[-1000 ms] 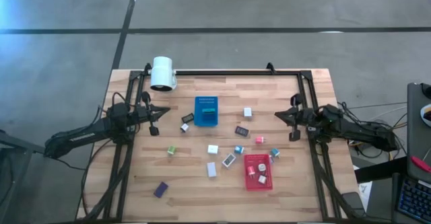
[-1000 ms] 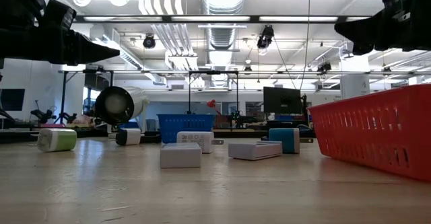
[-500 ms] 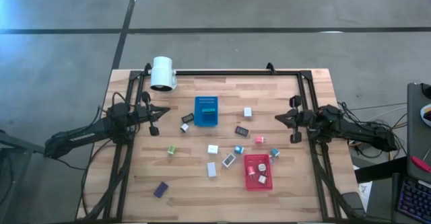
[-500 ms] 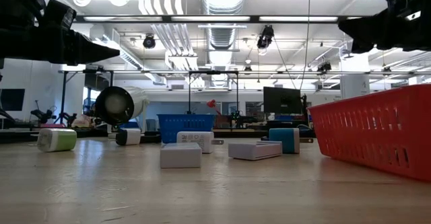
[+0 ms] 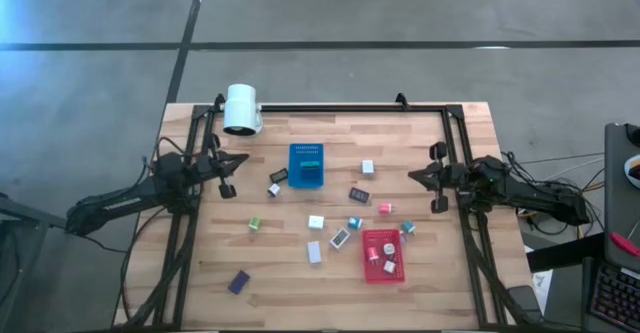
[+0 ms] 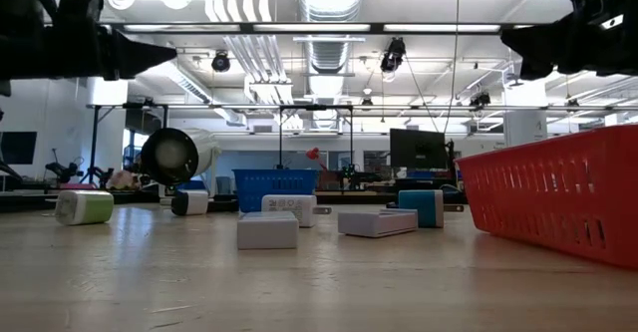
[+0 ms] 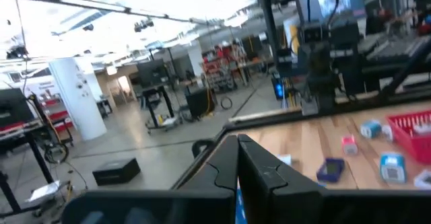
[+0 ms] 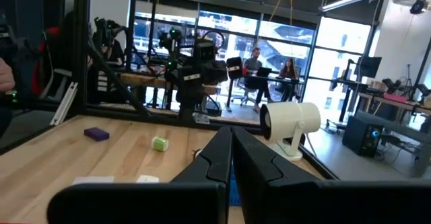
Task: Pick & Place Office items
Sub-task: Put the black digital clock into the blue bin
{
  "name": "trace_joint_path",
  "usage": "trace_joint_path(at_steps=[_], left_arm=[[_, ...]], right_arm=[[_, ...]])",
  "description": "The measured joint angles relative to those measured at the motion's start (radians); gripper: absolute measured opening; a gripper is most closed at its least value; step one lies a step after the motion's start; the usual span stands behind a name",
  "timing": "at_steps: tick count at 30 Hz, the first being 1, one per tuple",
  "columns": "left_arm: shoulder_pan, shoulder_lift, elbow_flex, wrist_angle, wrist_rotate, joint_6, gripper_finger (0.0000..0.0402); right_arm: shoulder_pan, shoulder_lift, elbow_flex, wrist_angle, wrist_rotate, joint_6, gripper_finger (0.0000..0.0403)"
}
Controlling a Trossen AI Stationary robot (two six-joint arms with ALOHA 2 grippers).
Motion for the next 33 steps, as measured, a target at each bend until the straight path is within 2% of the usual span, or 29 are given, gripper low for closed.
trace_joint_path(at_steps=[7, 11, 15, 25, 33], left_arm=[[0.0, 0.046, 0.056, -0.014, 0.019, -0.165, 0.0004], [0.0, 0.156, 0.147, -0.089, -0.056, -0.232, 0.0004], [0.0, 0.345, 0.279, -0.259, -0.121, -0.282, 0.0003], [0.0, 0.867, 0.59, -0.558, -0.118, -0.36, 0.0003], [0.0, 1.154, 0.75, -0.733, -0.114, -0.36, 0.0029]], right_arm=[[0.0, 0.0, 0.0, 0.007, 0.0, 0.011, 0.0008], [0.0, 0.005, 0.0, -0.005, 0.0, 0.023, 0.0008], [0.0, 0.022, 0.0, -0.011, 0.001, 0.019, 0.0008], [0.0, 0.027, 0.0, -0.007, 0.002, 0.03, 0.0008], [0.0, 0.027, 0.0, -0.004, 0.002, 0.033, 0.0008]])
